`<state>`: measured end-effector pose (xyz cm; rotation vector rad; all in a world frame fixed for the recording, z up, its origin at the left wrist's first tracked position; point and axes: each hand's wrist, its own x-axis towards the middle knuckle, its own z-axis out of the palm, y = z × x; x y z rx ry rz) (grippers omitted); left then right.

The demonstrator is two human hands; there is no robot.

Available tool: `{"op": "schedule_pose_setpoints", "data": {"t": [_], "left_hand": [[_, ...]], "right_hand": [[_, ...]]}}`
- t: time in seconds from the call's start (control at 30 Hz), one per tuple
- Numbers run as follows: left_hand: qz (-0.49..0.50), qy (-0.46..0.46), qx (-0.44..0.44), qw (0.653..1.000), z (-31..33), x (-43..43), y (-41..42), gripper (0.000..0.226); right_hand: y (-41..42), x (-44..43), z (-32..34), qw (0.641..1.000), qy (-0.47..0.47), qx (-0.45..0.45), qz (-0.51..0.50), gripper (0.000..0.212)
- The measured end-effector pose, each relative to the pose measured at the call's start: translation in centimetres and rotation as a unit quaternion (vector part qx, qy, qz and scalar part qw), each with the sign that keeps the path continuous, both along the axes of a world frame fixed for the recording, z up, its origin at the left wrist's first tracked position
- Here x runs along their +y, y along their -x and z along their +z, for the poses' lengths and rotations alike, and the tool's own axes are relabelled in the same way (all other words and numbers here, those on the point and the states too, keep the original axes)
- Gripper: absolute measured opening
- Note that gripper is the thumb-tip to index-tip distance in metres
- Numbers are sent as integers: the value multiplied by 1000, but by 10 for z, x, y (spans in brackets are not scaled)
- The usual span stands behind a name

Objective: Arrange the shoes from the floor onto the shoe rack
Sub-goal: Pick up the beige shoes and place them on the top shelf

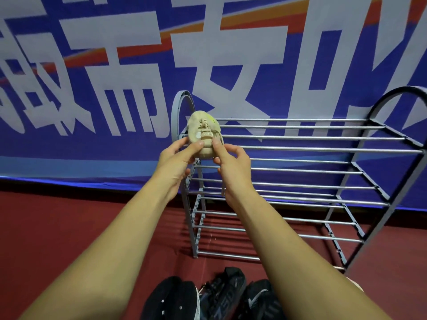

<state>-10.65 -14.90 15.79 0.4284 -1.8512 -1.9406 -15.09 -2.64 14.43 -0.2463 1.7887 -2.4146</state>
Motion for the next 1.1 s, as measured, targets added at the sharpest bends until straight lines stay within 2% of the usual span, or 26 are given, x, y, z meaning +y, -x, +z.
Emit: {"op": "schedule_pose_setpoints", "data": {"t": [0.07, 0.13, 0.23, 0.37, 0.5, 0.6, 0.7, 0.87, 1.0, 1.1], "left_hand": [[1, -28, 10, 1000, -1, -1, 3, 31], [14, -37, 7, 999, -2, -1, 6, 28], [47, -61, 3, 997, -3, -2, 10, 42], [47, -68, 8, 997, -3, -4, 11, 45], [48, -78, 5, 996, -4, 1, 9, 48], [39, -78, 5, 996, -7, 8, 2, 67], [13, -9, -31, 999, -17, 16, -10, 78], [-65, 112, -140, 982, -48, 39, -36, 57], [-142, 202, -177, 953, -75, 74, -54, 35], [-193, 253, -220, 922, -102, 110, -63, 30]], "right_hand": [[-2, -3, 0, 1000, -10, 14, 7, 40], [-1, -2, -1, 999, -28, 31, 17, 32], [-1, 1, -3, 996, -54, 52, 51, 24], [-7, 13, -1, 985, -107, 81, 110, 34], [-20, 35, -4, 975, -170, 83, 119, 38], [-33, 61, -11, 960, -243, 74, 118, 40], [-43, 94, -16, 946, -305, 56, 95, 43], [-66, 144, -24, 932, -355, 20, 63, 39], [-81, 186, -42, 919, -390, 2, 53, 39], [-90, 218, -72, 909, -414, -29, 48, 34]]}}
